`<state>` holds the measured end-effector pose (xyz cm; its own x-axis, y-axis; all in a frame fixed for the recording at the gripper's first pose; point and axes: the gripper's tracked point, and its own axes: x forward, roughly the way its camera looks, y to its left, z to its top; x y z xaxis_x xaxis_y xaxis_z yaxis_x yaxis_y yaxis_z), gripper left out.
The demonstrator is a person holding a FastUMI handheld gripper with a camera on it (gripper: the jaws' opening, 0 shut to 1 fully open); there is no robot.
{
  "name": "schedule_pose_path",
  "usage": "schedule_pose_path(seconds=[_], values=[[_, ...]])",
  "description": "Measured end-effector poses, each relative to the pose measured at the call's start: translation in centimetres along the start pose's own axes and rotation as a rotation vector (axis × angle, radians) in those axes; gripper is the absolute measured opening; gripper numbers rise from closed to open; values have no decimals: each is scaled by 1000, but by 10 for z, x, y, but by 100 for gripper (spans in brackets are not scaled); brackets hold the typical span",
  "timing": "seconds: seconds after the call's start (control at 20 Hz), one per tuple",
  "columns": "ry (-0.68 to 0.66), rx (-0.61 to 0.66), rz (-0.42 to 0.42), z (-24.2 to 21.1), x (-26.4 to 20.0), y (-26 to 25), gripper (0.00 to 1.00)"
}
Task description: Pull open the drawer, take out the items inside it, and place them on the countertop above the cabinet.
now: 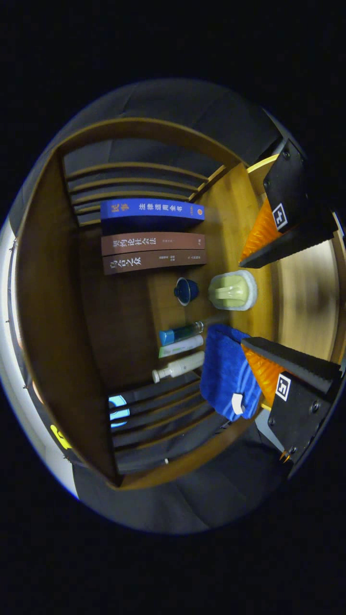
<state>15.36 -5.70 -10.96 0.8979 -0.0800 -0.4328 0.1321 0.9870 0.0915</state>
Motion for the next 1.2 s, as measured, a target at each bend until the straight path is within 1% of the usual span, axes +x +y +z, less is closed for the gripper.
schedule_pose_path(seconds=[0.15, 0.3, 0.4, 0.55, 0.75, 0.9, 1.0, 1.1, 1.2], values=[[-16, -21, 21, -30, -44, 7, 92], [-9, -39, 15, -76, -81, 5, 92], [15, -38, -5, -110, -104, 1, 92], [71, -7, -3, -154, -123, -3, 92], [92, -4, -34, -194, -122, -16, 92], [117, -15, -36, -219, -112, -17, 92], [134, -17, -36, -228, -104, -18, 92], [130, -11, -28, -228, -97, -17, 92], [138, -13, -47, -230, -94, -22, 92]])
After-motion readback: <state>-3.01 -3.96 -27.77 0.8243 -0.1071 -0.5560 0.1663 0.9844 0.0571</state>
